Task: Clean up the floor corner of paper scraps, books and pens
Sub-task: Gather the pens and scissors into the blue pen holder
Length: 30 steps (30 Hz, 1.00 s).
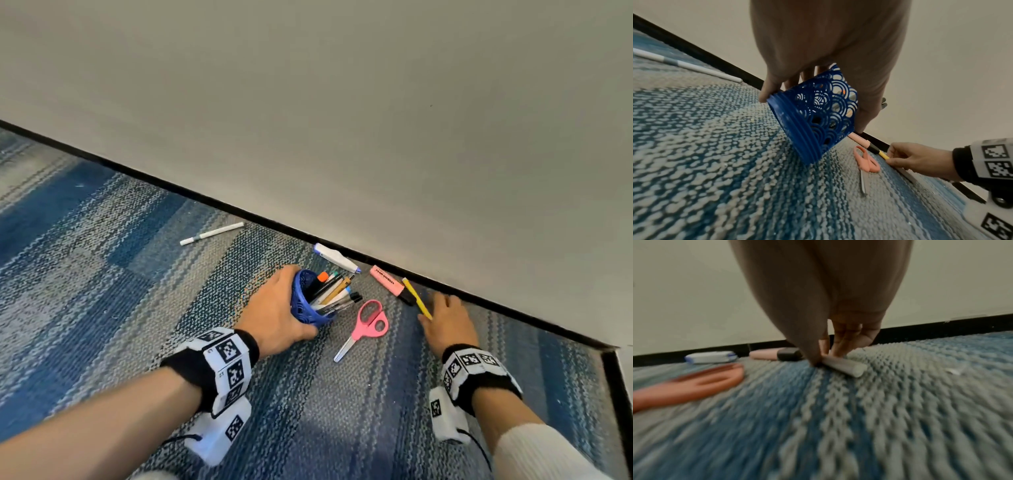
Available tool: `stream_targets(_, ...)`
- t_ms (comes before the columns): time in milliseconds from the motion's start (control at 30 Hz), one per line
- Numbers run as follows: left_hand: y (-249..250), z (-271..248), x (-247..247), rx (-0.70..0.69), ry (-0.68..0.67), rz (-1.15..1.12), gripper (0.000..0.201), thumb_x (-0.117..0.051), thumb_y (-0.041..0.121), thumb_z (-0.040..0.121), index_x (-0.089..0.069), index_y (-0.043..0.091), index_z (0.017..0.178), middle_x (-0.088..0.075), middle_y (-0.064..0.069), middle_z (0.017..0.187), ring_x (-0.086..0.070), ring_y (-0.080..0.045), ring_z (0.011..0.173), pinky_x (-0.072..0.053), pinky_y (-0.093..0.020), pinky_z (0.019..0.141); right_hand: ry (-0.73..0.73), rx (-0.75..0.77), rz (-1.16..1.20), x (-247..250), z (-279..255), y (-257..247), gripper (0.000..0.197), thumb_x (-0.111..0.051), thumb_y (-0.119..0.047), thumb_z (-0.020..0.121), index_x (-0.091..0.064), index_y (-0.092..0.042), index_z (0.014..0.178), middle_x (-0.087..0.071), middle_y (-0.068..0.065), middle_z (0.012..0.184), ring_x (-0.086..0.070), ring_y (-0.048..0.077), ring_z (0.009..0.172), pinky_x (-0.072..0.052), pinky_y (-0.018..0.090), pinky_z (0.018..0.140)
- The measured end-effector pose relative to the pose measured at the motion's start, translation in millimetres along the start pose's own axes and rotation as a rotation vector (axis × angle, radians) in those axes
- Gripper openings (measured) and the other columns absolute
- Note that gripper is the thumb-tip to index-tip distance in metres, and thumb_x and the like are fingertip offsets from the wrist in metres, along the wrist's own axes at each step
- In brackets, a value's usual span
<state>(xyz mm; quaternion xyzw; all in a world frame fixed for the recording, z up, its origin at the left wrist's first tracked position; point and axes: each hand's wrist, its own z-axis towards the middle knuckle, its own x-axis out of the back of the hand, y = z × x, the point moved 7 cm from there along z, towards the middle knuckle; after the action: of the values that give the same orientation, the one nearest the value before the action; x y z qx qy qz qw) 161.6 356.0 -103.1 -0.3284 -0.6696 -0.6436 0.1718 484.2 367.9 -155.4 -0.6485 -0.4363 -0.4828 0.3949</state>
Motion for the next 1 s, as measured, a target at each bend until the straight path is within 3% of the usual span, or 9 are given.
stream_targets(200, 14, 2, -3, -0.006, -0.074, 0.095, 0.093, -0.088, 0.037, 0.055, -0.040, 0.022, 0.133, -0.053, 0.005, 0.119, -0.054, -0.013, 0.102, -0.045, -0.028, 0.094, 0.065, -0.138, 0.255, 9, -41, -6, 0.021, -0.044, -0.016, 0.098, -0.044, 0.000, 0.111, -0.056, 0.029, 0.115, -0.058, 0.047, 0.103, -0.045, 0.046, 0.081)
stream_targets(300, 27, -8, 3, -0.039, -0.134, 0.185, 0.094, -0.088, 0.039, 0.057, -0.039, 0.020, 0.135, -0.052, 0.004, 0.121, -0.053, -0.014, 0.103, -0.045, -0.028, 0.095, 0.202, -0.013, 0.560, 48, -62, -27, 0.018, -0.052, -0.016, 0.095, -0.044, -0.007, 0.109, -0.065, 0.021, 0.099, -0.064, 0.038, 0.087, -0.047, 0.039, 0.073)
stream_targets(367, 33, -16, 10, -0.059, -0.141, 0.223, 0.094, -0.087, 0.041, 0.058, -0.038, 0.020, 0.136, -0.051, 0.003, 0.122, -0.053, -0.015, 0.104, -0.045, -0.029, 0.096, 0.236, 0.098, 0.806, 75, -71, -52, 0.023, -0.059, -0.018, 0.092, -0.042, -0.015, 0.107, -0.066, 0.011, 0.088, -0.068, 0.029, 0.075, -0.056, 0.044, 0.069)
stream_targets(500, 32, -38, 28, -0.053, -0.102, 0.217, 0.094, -0.087, 0.041, 0.055, -0.040, 0.020, 0.134, -0.053, 0.002, 0.119, -0.056, -0.018, 0.100, -0.047, -0.031, 0.091, -0.050, 0.190, 1.304, 92, -95, -127, 0.017, -0.061, -0.005, 0.092, -0.046, -0.013, 0.096, -0.068, 0.017, 0.089, -0.070, 0.019, 0.065, -0.058, 0.028, 0.056)
stream_targets(600, 24, -55, 47, -0.043, -0.045, 0.164, 0.091, -0.087, 0.042, 0.052, -0.042, 0.021, 0.129, -0.055, 0.003, 0.114, -0.057, -0.018, 0.096, -0.049, -0.035, 0.087, -0.205, 0.299, 1.284, 91, -119, -185, 0.010, -0.063, -0.017, 0.092, -0.056, -0.010, 0.092, -0.071, 0.020, 0.091, -0.069, 0.019, 0.062, -0.055, 0.023, 0.056)
stream_targets(700, -3, -70, 72, 0.041, 0.021, 0.095, 0.093, -0.088, 0.042, 0.051, -0.042, 0.021, 0.129, -0.056, 0.004, 0.111, -0.058, -0.019, 0.094, -0.049, -0.035, 0.083, -0.088, 0.339, 1.185, 100, -125, -211, 0.029, -0.069, -0.037, 0.085, -0.060, -0.014, 0.100, -0.071, 0.008, 0.090, -0.066, 0.017, 0.055, -0.055, 0.031, 0.055)
stream_targets(800, -38, -81, 97, 0.115, 0.048, 0.047, 0.092, -0.088, 0.043, 0.050, -0.041, 0.025, 0.126, -0.058, 0.004, 0.110, -0.059, -0.020, 0.095, -0.050, -0.038, 0.083, 0.034, 0.360, 1.054, 110, -118, -224, 0.030, -0.064, -0.055, 0.081, -0.061, -0.027, 0.090, -0.069, -0.005, 0.092, -0.067, 0.017, 0.067, -0.053, 0.029, 0.057)
stream_targets(867, -61, -82, 117, 0.158, 0.080, 0.068, 0.088, -0.087, 0.042, 0.051, -0.042, 0.026, 0.124, -0.058, 0.004, 0.109, -0.059, -0.020, 0.095, -0.050, -0.038, 0.083, 0.011, 0.371, 0.979, 103, -111, -231, 0.023, -0.062, -0.048, 0.087, -0.060, -0.025, 0.087, -0.067, -0.004, 0.092, -0.066, 0.018, 0.074, -0.051, 0.022, 0.056)
stream_targets(1000, -102, -69, 154, 0.237, 0.183, 0.069, 0.077, -0.086, 0.037, 0.055, -0.042, 0.027, 0.117, -0.055, 0.002, 0.104, -0.056, -0.023, 0.090, -0.049, -0.038, 0.075, -0.111, 0.402, 0.701, 69, -97, -253, 0.013, -0.063, -0.038, 0.089, -0.060, -0.025, 0.092, -0.065, -0.007, 0.093, -0.064, 0.015, 0.087, -0.050, 0.028, 0.074)
